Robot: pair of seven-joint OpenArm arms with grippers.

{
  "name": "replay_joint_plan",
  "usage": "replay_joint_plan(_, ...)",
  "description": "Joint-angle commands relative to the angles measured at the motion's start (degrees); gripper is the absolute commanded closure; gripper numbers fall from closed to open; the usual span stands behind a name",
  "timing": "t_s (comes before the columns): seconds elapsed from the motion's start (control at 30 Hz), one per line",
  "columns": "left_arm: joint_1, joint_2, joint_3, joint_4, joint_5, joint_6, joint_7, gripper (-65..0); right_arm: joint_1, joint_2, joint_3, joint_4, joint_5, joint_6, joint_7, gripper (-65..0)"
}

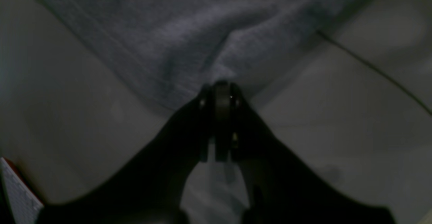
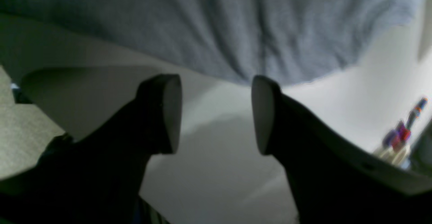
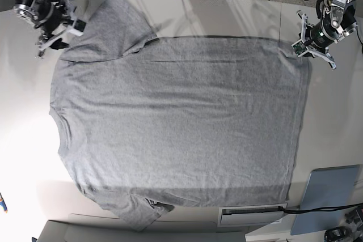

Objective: Fold the T-shirt properly
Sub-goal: 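Move both grippers down to the shirt's shoulder corners and grasp them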

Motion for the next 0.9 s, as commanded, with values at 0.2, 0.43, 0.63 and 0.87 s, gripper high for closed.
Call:
replay_joint_plan(0.2,0.68,-0.15,0.50,-0.33,0.94,0.35,2.89,0.0,0.46,3.21,-5.95,0.46,-0.04,-0.61,-0.17,-32.4)
replay_joint_plan(0.43,0.66,-0.15,0.50,-0.33,0.94,0.37,2.89,0.0,0.48,3.19,-6.82,0.31,-0.02,-0.63,0.76,-32.4)
replay_joint_plan(0.63,0.68,-0.15,0.50,-0.33,0.94,0.37,2.89,0.0,1.44,3.15,-6.82,0.31,-0.02,-0.59,1.53,-32.4)
replay_joint_plan(0.87,0.68,-0.15,0.50,-0.33,0.94,0.37,2.91,0.0,3.34,1.55,-6.93,-0.83,0.20,-0.50,1.57,-32.4)
